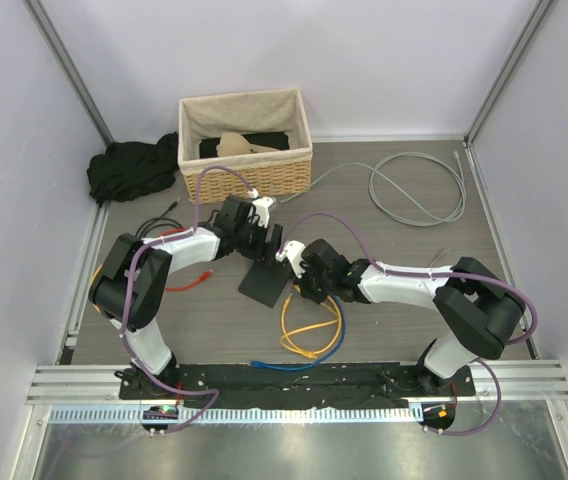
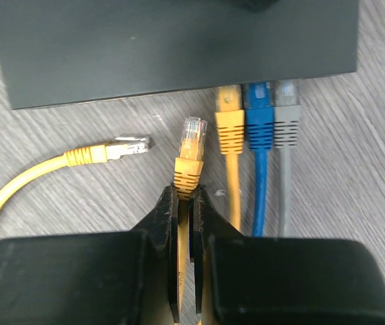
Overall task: Insert the plug into the switch port
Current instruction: Insert the connector into the switch port.
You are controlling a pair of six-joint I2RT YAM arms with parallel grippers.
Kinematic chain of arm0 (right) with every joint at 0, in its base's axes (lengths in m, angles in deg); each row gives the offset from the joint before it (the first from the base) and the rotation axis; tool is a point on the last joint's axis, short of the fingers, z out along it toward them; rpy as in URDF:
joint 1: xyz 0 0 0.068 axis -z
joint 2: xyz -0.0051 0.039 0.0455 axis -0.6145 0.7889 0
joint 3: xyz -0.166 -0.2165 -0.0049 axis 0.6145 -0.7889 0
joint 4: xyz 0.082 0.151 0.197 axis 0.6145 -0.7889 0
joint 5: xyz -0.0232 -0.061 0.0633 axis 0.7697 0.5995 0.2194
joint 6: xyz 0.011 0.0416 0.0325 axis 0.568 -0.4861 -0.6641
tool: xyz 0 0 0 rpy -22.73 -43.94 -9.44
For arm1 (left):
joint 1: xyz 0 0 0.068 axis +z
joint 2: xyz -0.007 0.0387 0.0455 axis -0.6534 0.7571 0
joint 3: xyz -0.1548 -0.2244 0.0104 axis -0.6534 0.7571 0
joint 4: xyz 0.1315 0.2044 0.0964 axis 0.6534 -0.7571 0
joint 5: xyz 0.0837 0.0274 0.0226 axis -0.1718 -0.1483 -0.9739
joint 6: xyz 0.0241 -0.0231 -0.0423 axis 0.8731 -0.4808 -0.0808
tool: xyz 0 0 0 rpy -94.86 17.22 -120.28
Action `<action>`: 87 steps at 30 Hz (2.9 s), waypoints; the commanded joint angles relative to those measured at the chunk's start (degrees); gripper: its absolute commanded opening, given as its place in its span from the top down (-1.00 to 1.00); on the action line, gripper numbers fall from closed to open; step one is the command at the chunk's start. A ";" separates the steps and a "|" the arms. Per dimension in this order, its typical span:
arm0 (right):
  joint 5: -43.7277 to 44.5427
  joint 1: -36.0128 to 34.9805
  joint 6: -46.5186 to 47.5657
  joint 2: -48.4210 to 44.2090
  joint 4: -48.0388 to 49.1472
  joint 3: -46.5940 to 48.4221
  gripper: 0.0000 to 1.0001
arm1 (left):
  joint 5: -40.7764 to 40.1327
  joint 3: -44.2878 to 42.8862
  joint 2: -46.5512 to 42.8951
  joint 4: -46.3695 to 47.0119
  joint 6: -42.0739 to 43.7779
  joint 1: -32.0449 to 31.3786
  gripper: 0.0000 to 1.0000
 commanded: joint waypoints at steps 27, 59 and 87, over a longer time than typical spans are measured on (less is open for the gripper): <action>-4.22 1.59 -4.54 -0.79 10.75 0.82 0.98 | 6.91 0.53 1.40 1.94 -0.66 -0.36 -0.56; -2.47 4.49 -13.68 1.14 32.08 -6.03 0.98 | 13.23 6.24 -0.45 9.14 -12.52 -4.84 -0.55; 9.04 4.58 -18.34 0.09 32.89 2.39 0.98 | 15.26 12.04 -1.50 17.58 -27.81 -17.85 -0.50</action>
